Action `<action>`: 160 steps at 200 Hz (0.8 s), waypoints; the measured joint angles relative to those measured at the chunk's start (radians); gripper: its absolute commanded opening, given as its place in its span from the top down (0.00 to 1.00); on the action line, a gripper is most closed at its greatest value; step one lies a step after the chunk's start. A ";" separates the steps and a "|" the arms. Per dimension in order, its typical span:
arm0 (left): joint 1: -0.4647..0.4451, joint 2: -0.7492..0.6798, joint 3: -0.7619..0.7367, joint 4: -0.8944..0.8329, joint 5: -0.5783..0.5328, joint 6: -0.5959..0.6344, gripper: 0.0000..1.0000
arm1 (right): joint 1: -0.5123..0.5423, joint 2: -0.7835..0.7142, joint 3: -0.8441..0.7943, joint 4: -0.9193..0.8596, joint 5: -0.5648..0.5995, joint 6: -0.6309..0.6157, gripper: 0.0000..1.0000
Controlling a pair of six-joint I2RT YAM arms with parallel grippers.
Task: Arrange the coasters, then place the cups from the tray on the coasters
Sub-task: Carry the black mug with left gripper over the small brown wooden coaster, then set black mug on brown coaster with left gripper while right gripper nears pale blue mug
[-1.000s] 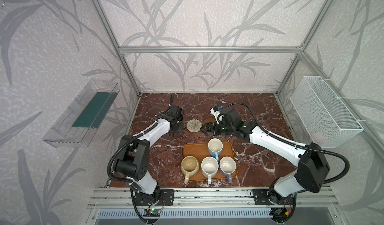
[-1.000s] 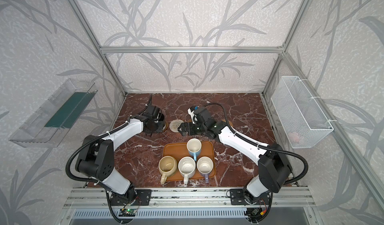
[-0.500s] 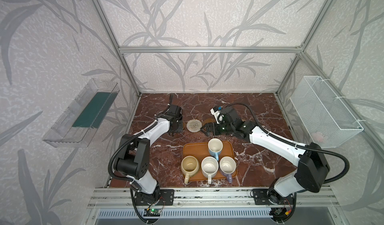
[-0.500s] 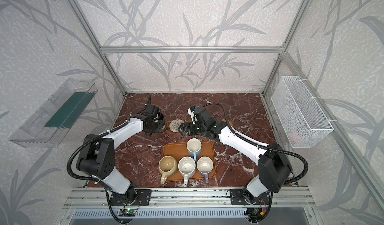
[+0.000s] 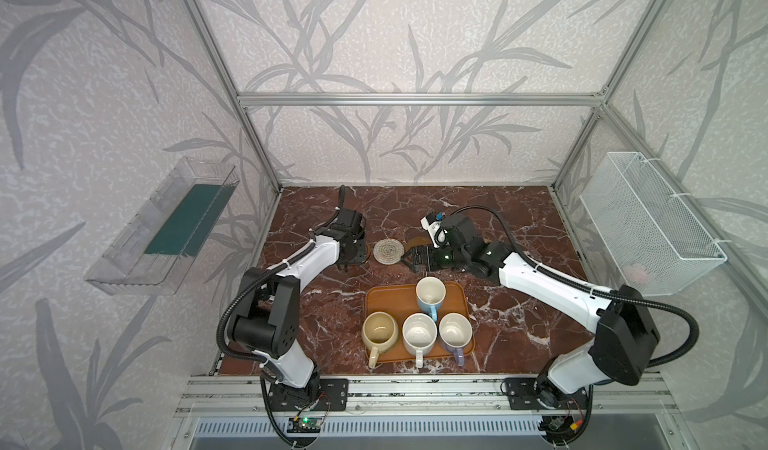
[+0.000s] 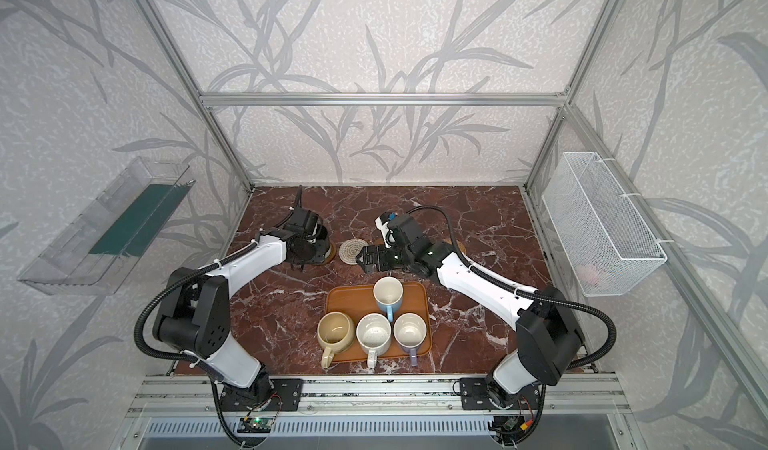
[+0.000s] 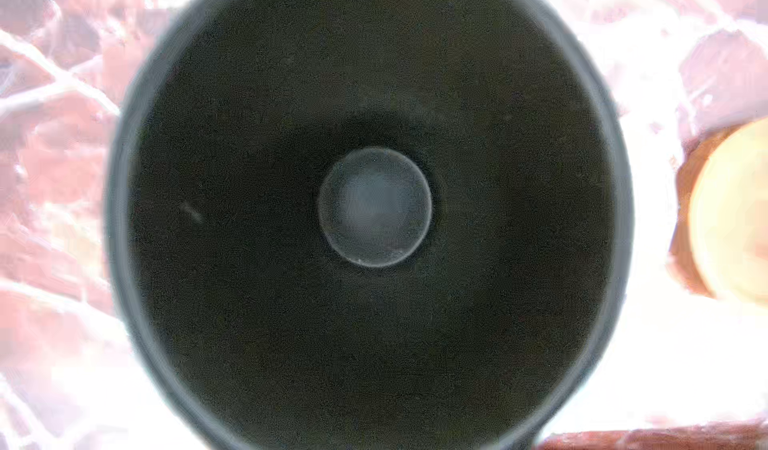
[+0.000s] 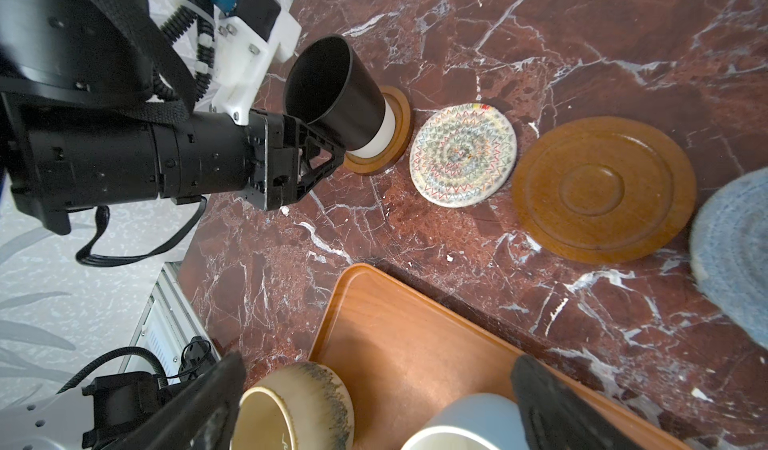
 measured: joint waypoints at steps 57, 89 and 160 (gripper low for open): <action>0.000 -0.038 0.002 -0.010 -0.009 -0.039 0.09 | 0.000 -0.005 0.000 -0.034 0.015 -0.016 0.01; 0.000 -0.109 0.002 -0.029 -0.013 -0.071 0.01 | 0.000 -0.051 -0.013 -0.042 0.046 -0.024 0.01; 0.000 -0.280 0.002 -0.061 0.087 -0.134 0.01 | 0.003 -0.148 -0.068 -0.097 0.105 -0.069 0.01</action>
